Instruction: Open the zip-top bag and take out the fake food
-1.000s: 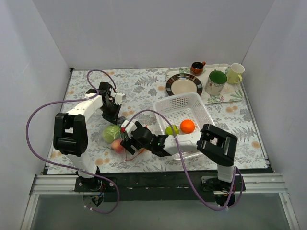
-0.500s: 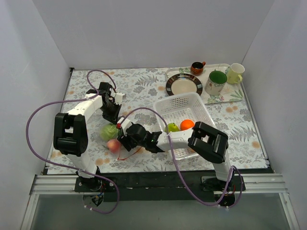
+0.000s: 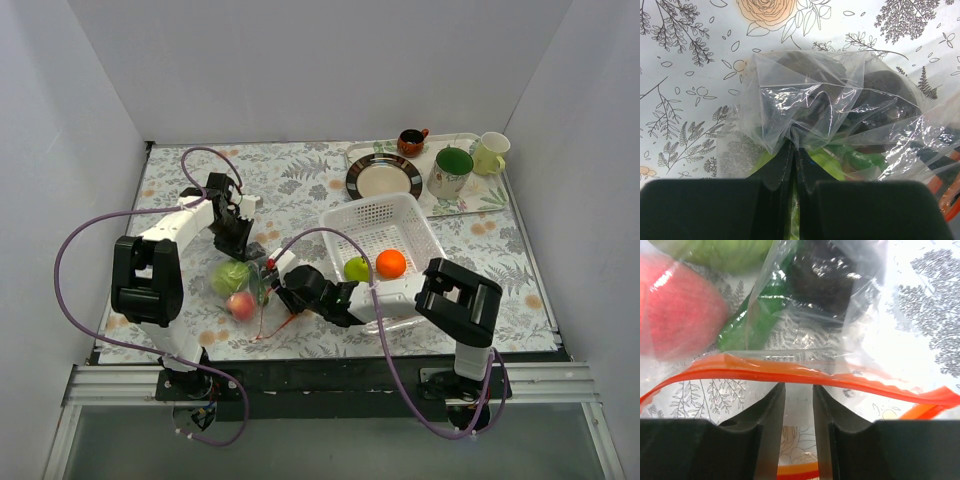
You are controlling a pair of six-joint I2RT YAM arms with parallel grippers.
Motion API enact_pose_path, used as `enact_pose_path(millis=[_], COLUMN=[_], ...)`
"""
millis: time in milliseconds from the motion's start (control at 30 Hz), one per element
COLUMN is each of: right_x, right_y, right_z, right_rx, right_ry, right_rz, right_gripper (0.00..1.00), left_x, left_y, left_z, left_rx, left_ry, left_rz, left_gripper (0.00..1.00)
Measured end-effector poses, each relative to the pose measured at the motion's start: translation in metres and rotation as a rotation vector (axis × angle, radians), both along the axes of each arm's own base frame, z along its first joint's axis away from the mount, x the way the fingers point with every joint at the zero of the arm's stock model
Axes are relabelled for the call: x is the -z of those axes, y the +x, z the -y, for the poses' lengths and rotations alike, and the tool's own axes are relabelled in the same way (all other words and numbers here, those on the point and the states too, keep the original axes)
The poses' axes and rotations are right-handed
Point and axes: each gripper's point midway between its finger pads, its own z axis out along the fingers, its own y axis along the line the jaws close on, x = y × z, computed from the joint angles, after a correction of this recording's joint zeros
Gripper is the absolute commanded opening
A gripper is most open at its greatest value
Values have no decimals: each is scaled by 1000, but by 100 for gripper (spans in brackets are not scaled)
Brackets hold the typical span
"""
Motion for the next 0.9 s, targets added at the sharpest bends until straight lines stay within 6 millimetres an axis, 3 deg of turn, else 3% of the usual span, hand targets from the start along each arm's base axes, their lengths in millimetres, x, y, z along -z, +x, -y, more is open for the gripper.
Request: enact_pose_path(millis=[33, 67, 167, 233, 433, 700, 900], right_x=[-3, -7, -15, -17, -25, -11, 1], right_y=[0, 1, 2, 1, -6, -15, -7], right_z=[1, 1, -5, -7, -22, -43, -52], right_rx=[2, 3, 2, -7, -39, -61, -23], right_ry=[9, 17, 47, 52, 71, 57, 35], right_rz=[4, 9, 18, 17, 27, 15, 20], right_gripper=[43, 54, 74, 80, 81, 81, 66], left_x=[0, 0, -1, -2, -3, -3, 2], left_y=[0, -1, -3, -3, -5, -6, -12], left_z=[0, 0, 0, 0, -1, 0, 2], left_rx=[-1, -2, -4, -6, -10, -21, -26], left_ry=[0, 0, 0, 0, 2, -1, -2], left_rz=[-1, -1, -6, -7, -10, -14, -27], left_gripper=[0, 0, 0, 0, 0, 0, 0])
